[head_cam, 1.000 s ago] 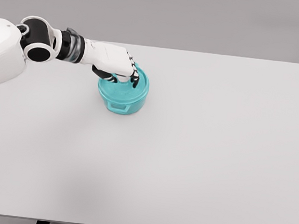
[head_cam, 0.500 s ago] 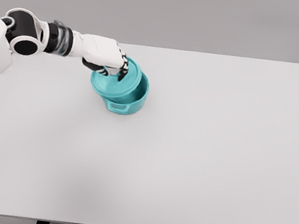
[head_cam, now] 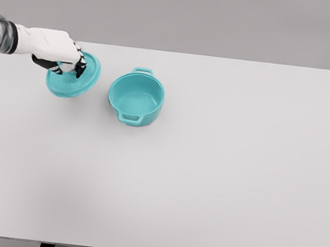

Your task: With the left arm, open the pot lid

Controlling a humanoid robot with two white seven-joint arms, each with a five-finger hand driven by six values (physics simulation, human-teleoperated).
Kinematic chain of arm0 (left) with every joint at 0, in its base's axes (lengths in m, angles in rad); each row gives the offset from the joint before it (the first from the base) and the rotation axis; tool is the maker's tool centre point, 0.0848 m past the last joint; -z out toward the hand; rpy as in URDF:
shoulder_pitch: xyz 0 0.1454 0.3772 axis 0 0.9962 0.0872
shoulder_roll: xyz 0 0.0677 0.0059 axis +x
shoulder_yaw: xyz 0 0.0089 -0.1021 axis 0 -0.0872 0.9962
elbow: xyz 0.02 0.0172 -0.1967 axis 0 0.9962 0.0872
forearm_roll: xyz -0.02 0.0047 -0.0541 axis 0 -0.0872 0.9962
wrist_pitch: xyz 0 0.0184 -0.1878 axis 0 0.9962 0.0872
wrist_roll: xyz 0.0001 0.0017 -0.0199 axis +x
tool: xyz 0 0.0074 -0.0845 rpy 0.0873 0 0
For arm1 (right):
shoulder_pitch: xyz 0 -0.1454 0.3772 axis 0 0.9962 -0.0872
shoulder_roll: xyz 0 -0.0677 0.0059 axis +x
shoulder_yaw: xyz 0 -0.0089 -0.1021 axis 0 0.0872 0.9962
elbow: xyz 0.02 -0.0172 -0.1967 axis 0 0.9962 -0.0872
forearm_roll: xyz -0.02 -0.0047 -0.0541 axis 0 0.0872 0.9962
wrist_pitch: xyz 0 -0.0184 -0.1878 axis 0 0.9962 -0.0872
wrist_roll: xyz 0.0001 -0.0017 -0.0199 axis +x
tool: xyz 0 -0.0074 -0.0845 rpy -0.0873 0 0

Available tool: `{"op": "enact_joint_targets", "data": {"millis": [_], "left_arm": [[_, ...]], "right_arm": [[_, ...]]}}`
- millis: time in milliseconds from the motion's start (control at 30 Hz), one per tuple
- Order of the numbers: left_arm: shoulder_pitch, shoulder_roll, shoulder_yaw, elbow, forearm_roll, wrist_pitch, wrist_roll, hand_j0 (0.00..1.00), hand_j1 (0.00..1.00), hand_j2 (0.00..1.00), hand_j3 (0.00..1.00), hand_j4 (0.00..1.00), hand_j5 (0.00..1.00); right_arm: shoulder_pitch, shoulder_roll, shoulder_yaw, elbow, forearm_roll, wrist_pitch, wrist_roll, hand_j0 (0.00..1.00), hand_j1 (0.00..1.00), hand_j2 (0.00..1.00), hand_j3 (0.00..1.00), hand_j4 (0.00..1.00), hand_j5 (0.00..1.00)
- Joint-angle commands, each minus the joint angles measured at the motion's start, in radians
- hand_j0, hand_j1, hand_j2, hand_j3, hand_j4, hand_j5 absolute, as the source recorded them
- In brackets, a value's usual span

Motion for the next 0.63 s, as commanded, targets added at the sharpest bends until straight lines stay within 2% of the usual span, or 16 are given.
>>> {"op": "enact_joint_targets", "data": {"millis": [0,33,67,300,333,367,433,467,500,600], "left_arm": [[0.000,0.005,0.003,0.003,0.003,0.002,0.000,0.76,0.76,0.76,0.76,0.76,0.76],[0.005,0.005,0.003,0.003,0.003,0.002,0.000,0.91,0.91,0.91,0.91,0.91,0.91],[0.005,0.005,0.003,0.003,0.003,0.002,0.000,0.94,0.94,0.94,0.94,0.94,0.94],[0.011,0.008,0.003,0.008,0.026,0.002,0.000,1.00,1.00,1.00,1.00,1.00,1.00],[0.012,0.034,0.003,0.048,0.087,0.002,0.002,1.00,1.00,1.00,1.00,1.00,1.00],[0.035,0.066,0.000,0.123,0.173,0.002,0.000,1.00,1.00,1.00,1.00,1.00,1.00],[0.051,0.071,0.004,0.212,0.235,0.002,-0.001,1.00,1.00,1.00,1.00,1.00,1.00],[0.048,0.077,0.010,0.307,0.239,0.002,0.000,1.00,1.00,1.00,1.00,1.00,1.00],[0.051,0.076,0.013,0.333,0.239,0.002,0.000,1.00,1.00,1.00,1.00,1.00,1.00],[0.055,0.076,0.013,0.338,0.236,0.002,0.000,1.00,1.00,1.00,1.00,1.00,1.00]], "right_arm": [[0.000,0.000,0.000,0.000,0.000,0.000,0.001,1.00,1.00,1.00,1.00,1.00,1.00],[0.000,0.000,0.000,0.000,0.000,0.000,0.000,1.00,1.00,1.00,1.00,1.00,1.00],[0.000,0.000,0.000,0.000,0.000,0.000,0.001,1.00,1.00,1.00,1.00,1.00,1.00],[0.000,0.000,0.000,0.000,0.000,0.000,0.000,1.00,1.00,1.00,1.00,1.00,1.00],[0.000,0.000,0.000,0.000,0.000,0.000,0.000,1.00,1.00,1.00,1.00,1.00,1.00],[0.000,0.000,0.000,0.000,0.000,0.000,0.001,1.00,1.00,1.00,1.00,1.00,1.00],[0.000,0.000,0.000,0.000,0.000,0.000,0.000,1.00,1.00,1.00,1.00,1.00,1.00],[0.000,0.000,0.000,0.000,0.000,0.000,0.000,1.00,1.00,1.00,1.00,1.00,1.00],[0.000,0.000,0.000,0.000,0.000,0.000,0.000,1.00,1.00,1.00,1.00,1.00,1.00],[0.000,0.000,0.000,0.000,0.001,0.000,0.000,1.00,1.00,1.00,1.00,1.00,1.00]]}}
